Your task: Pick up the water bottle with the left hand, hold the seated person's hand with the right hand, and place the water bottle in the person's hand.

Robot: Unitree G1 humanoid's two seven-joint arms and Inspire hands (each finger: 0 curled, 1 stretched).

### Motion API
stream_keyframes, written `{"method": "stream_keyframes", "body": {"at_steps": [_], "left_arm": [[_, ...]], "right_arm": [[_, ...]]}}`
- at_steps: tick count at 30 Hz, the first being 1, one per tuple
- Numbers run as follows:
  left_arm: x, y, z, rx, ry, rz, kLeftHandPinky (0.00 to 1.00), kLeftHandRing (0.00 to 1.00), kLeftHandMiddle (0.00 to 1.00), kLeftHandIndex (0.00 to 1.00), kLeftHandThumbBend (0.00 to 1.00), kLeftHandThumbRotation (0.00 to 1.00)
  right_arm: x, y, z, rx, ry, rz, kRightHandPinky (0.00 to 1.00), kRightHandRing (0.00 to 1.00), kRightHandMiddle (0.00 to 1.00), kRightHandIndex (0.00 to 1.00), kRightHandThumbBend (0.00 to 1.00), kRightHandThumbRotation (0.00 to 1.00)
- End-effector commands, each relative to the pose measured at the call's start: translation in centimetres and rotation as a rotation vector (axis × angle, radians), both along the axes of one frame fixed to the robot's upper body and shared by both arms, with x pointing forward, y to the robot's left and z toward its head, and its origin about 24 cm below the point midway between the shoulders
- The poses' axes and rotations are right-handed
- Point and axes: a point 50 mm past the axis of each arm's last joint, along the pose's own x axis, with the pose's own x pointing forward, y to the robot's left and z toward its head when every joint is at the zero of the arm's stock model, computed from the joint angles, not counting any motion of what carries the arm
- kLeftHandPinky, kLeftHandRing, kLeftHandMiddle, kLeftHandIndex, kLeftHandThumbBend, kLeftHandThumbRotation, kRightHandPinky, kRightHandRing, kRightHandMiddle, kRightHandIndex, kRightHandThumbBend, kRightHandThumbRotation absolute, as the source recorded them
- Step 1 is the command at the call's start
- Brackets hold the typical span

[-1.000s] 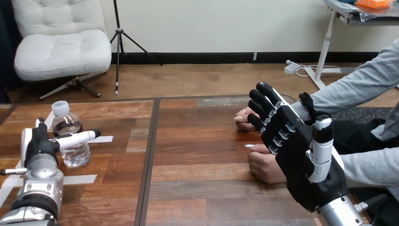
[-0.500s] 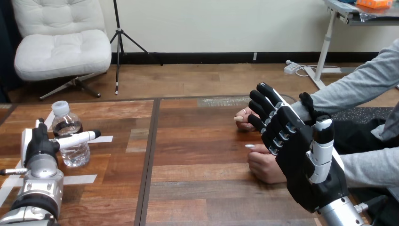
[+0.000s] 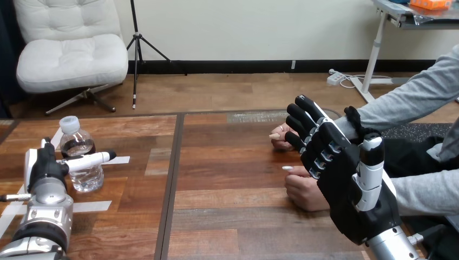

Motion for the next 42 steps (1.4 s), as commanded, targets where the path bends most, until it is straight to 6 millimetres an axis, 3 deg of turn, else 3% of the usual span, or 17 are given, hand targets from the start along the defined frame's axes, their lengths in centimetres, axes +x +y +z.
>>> {"method": "stream_keyframes", "body": {"at_steps": [1,24,42], "left_arm": [[2.12,-0.38,2.96,0.033,-0.073,-0.038,0.94,0.99,1.0,1.0,0.88,0.09],[2.44,-0.46,3.38,0.018,-0.074,-0.037,0.98,1.0,1.0,1.0,0.85,0.1],[2.69,-0.81,3.69,0.035,-0.098,0.029,0.82,0.89,0.93,0.96,0.88,0.02]], "right_arm": [[0.36,0.08,1.94,0.005,-0.107,0.008,1.0,1.0,0.97,0.95,0.99,1.0],[0.16,0.18,1.95,0.006,-0.1,0.002,1.0,1.0,0.96,0.95,0.99,1.0],[0.09,0.23,1.92,0.005,-0.099,0.002,1.0,1.0,0.97,0.95,0.99,1.0]]}}
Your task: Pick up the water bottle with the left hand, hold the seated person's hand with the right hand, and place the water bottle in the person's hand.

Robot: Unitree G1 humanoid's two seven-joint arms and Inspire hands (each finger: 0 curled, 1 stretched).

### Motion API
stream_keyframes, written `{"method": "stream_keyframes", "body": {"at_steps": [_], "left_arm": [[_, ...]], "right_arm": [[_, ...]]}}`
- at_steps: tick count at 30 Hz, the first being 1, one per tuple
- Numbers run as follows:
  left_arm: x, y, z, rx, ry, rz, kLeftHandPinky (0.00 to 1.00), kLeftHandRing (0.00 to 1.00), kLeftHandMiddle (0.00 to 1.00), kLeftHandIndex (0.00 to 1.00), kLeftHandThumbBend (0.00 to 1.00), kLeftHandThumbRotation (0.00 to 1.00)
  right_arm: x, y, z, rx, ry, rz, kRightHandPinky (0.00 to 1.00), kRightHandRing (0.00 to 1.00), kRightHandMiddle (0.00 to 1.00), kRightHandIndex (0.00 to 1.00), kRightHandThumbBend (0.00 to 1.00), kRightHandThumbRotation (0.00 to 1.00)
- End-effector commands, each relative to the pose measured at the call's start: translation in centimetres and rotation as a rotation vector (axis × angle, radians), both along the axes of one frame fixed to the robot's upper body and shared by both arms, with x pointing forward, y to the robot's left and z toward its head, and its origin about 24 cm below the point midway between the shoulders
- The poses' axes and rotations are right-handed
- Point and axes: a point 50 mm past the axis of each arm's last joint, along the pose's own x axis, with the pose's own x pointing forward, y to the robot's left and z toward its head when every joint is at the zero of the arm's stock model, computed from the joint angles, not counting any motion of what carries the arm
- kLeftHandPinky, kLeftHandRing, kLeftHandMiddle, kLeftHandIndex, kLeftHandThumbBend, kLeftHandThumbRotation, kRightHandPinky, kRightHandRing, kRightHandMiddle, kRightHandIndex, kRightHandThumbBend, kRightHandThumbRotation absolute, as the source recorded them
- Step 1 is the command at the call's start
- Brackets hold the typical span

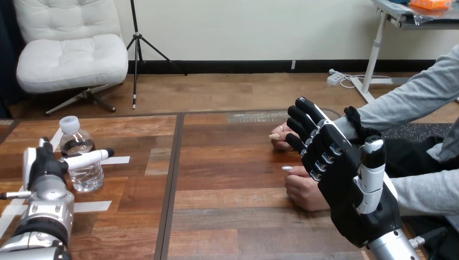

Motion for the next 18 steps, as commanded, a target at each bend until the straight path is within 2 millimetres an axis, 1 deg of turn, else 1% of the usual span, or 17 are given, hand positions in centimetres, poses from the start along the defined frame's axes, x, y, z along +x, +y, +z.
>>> {"method": "stream_keyframes", "body": {"at_steps": [1,12,18], "left_arm": [[2.35,-0.82,3.23,0.036,-0.098,-0.007,0.81,0.88,0.92,0.95,0.88,0.01],[2.21,-0.92,3.13,0.103,-0.097,0.031,0.71,0.79,0.83,0.84,0.87,0.0],[2.08,-0.88,3.06,0.112,-0.108,0.062,0.63,0.73,0.77,0.8,0.84,0.0]], "right_arm": [[0.44,0.27,1.96,0.005,-0.103,0.008,1.0,1.0,0.97,0.95,0.99,1.0],[0.42,0.25,1.97,0.008,-0.105,0.009,1.0,1.0,0.97,0.95,0.98,1.0],[0.41,0.24,1.95,0.007,-0.109,0.011,1.0,1.0,0.97,0.95,0.98,1.0]]}}
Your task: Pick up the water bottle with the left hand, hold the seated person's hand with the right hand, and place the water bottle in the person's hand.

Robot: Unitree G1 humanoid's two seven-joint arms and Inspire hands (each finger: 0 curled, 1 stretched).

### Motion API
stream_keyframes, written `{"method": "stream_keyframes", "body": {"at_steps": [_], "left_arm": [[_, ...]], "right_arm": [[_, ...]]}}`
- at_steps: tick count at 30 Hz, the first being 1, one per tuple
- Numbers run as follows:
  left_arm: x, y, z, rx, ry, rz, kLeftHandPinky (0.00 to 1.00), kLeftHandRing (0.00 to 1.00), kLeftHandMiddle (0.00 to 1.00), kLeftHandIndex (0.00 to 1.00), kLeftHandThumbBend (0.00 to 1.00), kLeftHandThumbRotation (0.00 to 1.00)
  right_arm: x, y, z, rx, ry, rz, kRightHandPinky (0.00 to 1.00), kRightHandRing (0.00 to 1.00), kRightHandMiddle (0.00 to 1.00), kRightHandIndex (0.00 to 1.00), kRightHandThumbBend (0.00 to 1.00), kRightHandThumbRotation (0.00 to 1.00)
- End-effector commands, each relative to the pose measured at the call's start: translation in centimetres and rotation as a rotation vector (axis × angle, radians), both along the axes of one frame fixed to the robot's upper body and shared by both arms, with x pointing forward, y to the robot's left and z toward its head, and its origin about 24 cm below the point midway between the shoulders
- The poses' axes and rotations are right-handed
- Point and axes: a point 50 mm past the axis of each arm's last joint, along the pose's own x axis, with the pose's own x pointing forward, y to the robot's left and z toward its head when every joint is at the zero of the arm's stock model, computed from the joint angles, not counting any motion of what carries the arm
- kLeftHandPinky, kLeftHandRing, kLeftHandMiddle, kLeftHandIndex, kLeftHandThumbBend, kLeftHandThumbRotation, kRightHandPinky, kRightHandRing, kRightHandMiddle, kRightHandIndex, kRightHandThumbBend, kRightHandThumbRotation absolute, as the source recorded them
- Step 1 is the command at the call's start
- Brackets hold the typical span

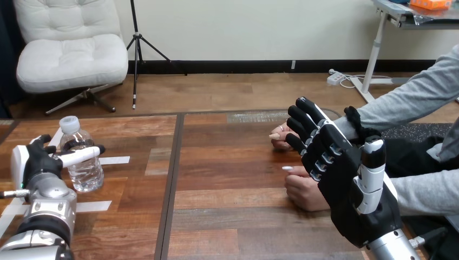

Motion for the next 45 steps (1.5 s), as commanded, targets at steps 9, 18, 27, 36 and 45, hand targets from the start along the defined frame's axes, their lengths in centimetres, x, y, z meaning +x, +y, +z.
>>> {"method": "stream_keyframes", "body": {"at_steps": [9,18,27,36,45], "left_arm": [[2.18,-1.09,2.92,0.039,-0.107,0.004,0.57,0.69,0.72,0.73,0.8,0.0],[2.2,-1.09,3.02,0.055,-0.11,0.011,0.58,0.68,0.7,0.69,0.78,0.0],[2.13,-1.02,2.95,0.056,-0.11,0.012,0.58,0.67,0.68,0.66,0.8,0.0],[2.14,-1.04,2.96,0.066,-0.108,0.002,0.54,0.63,0.66,0.65,0.81,0.0],[2.24,-1.07,3.05,0.057,-0.103,-0.004,0.54,0.64,0.67,0.67,0.82,0.0]], "right_arm": [[0.41,0.22,1.9,0.008,-0.107,0.009,1.0,1.0,0.97,0.95,0.98,1.0],[0.33,0.31,1.97,0.013,-0.108,0.006,1.0,1.0,0.97,0.96,0.98,1.0],[0.35,0.31,1.98,0.017,-0.11,0.01,1.0,1.0,0.97,0.96,0.98,1.0],[0.36,0.3,2.03,0.019,-0.112,0.007,1.0,1.0,0.97,0.95,0.99,1.0],[0.31,0.28,2.11,0.017,-0.115,0.007,1.0,1.0,0.97,0.96,0.99,1.0]]}}
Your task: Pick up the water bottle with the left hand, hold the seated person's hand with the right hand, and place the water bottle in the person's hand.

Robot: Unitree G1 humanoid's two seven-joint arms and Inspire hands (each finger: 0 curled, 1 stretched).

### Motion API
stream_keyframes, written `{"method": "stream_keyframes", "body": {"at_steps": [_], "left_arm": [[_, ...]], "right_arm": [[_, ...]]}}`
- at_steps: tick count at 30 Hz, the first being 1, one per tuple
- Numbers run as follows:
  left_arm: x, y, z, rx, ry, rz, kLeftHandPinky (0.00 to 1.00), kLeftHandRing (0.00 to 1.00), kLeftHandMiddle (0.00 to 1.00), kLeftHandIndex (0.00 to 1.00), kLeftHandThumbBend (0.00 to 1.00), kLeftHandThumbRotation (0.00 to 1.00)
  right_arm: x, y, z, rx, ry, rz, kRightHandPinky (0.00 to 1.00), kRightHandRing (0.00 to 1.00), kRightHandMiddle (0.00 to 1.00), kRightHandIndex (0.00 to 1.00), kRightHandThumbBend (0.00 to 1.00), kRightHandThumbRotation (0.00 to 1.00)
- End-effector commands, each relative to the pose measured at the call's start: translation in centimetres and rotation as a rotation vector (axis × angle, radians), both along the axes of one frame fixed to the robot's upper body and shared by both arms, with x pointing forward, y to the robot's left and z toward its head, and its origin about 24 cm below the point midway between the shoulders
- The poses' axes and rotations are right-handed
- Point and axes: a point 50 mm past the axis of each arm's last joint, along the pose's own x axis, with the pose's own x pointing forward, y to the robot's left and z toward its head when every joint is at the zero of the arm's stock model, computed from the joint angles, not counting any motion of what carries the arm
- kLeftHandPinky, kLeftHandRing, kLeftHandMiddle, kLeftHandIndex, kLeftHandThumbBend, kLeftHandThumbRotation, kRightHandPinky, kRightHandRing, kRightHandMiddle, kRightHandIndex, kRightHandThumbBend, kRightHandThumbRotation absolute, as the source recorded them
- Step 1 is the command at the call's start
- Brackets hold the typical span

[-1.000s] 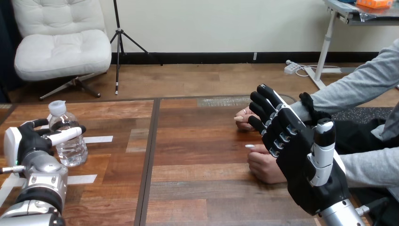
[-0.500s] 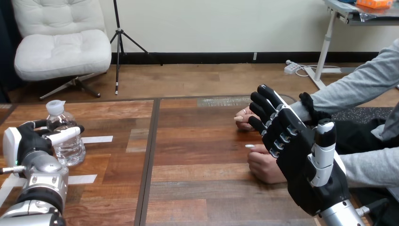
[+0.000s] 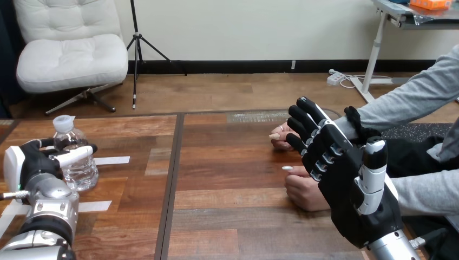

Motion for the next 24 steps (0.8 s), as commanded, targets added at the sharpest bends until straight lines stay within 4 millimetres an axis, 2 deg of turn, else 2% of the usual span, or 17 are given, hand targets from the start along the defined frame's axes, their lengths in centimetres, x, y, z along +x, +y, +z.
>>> {"method": "stream_keyframes", "body": {"at_steps": [1,15,24], "left_arm": [[2.35,-1.06,3.02,0.029,-0.089,-0.055,0.55,0.65,0.68,0.68,0.82,0.0],[2.38,-1.06,3.07,0.033,-0.089,-0.062,0.54,0.65,0.68,0.69,0.83,0.0],[2.38,-1.01,3.13,0.042,-0.089,-0.058,0.48,0.58,0.63,0.67,0.83,0.0]], "right_arm": [[0.41,0.29,2.09,0.011,-0.11,0.007,1.0,1.0,0.97,0.96,0.99,1.0],[0.49,0.24,2.06,0.016,-0.107,0.006,1.0,0.99,0.96,0.95,0.99,1.0],[0.5,0.25,2.09,0.013,-0.111,0.008,1.0,0.99,0.96,0.95,1.0,1.0]]}}
